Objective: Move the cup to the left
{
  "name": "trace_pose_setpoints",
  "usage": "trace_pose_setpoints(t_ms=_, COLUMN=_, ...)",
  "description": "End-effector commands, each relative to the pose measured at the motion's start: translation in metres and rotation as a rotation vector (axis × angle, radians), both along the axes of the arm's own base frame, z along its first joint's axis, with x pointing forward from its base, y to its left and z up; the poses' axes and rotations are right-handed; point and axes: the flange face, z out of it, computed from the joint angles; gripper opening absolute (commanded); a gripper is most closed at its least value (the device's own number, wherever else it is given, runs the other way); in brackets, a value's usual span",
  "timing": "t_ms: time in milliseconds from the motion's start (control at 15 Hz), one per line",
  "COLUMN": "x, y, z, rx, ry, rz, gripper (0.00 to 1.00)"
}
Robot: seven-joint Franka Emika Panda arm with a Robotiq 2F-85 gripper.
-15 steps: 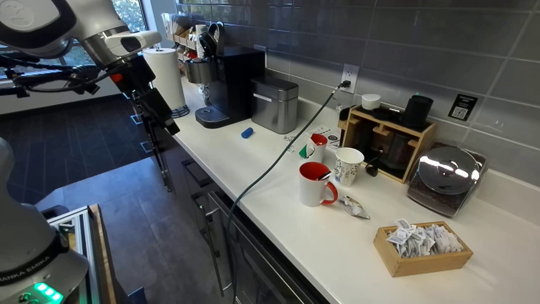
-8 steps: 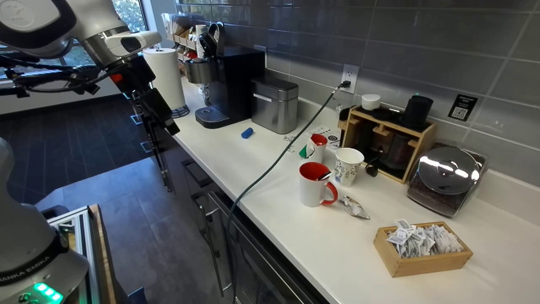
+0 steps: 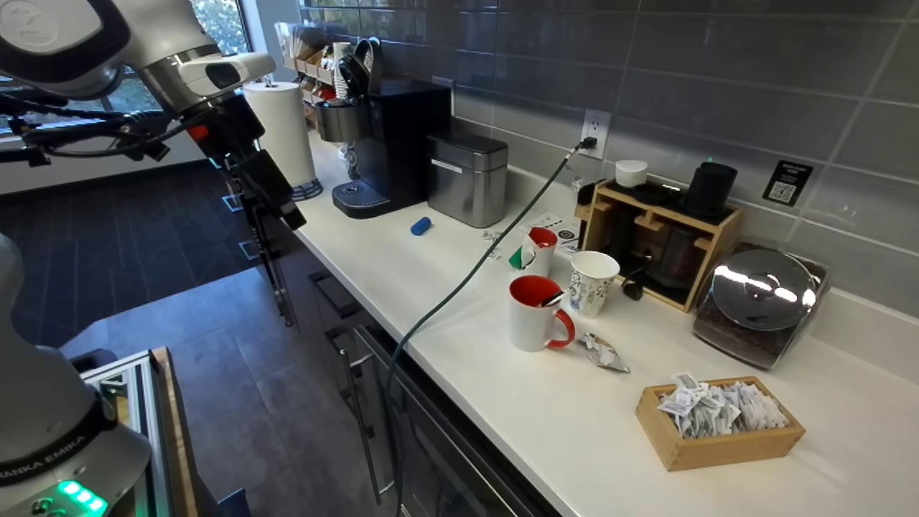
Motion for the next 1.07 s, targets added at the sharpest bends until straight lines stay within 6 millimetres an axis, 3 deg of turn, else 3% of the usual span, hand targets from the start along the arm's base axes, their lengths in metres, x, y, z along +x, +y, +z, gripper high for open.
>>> trace_pose_setpoints(t_ms=0, x=0.000, y=0.000, z=0.000, rx=0.000, ry=0.001, rz=0.000, gripper=1.00)
trace_pose_setpoints(t_ms=400, x=0.000, y=0.000, z=0.000, rx=0.000, ry=0.001, rz=0.000, gripper=1.00)
trace_pose_setpoints(t_ms=533, x=-0.002, y=-0.016, z=0.003, rx=0.017, ry=-0.013, rz=-0.036, gripper=1.00)
trace_pose_setpoints(t_ms=733, x=-0.009, y=-0.069, z=0.003, rx=0.017, ry=-0.025, rz=-0.080, gripper=1.00)
trace_pose_setpoints(t_ms=1000, x=-0.044, y=-0.171, z=-0.011, rx=0.062, ry=-0.049, rz=-0.196, gripper=1.00)
